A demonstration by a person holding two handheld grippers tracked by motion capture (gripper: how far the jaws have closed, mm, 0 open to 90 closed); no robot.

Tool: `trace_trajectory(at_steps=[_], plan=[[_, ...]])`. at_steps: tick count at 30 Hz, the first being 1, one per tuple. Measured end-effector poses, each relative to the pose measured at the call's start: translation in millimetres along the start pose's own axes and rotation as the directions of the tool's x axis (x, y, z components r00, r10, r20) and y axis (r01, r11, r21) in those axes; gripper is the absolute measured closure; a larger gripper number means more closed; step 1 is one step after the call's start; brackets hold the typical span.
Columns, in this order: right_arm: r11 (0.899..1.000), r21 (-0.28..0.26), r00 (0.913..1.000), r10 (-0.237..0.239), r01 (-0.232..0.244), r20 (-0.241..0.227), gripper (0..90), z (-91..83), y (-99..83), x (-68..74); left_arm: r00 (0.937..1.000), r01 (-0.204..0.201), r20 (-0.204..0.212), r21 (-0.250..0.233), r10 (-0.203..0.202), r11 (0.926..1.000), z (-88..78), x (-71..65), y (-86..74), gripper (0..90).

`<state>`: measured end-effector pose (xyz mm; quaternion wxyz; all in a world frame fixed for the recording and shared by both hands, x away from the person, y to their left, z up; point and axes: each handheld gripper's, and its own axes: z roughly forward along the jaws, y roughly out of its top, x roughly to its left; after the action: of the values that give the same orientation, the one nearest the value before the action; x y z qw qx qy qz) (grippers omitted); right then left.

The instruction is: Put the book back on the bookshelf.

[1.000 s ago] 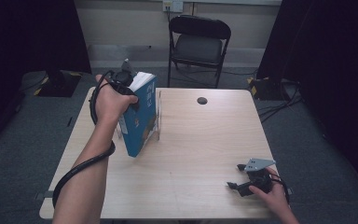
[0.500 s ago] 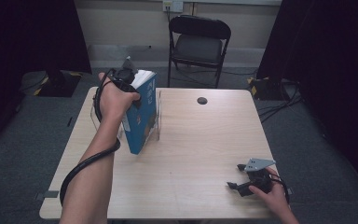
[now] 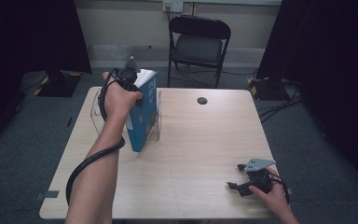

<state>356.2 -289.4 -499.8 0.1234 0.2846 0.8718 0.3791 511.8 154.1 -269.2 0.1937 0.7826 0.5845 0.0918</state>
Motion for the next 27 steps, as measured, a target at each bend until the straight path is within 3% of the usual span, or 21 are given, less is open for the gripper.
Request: trace_trajectory(at_steps=[27], plan=[[1.0,0.0,1.0,0.001,-0.001,0.0,12.8,0.0,0.0,0.1,0.9987,0.04,-0.031,-0.031,-0.041,0.9987,15.4,-1.7,12.1,61.8]])
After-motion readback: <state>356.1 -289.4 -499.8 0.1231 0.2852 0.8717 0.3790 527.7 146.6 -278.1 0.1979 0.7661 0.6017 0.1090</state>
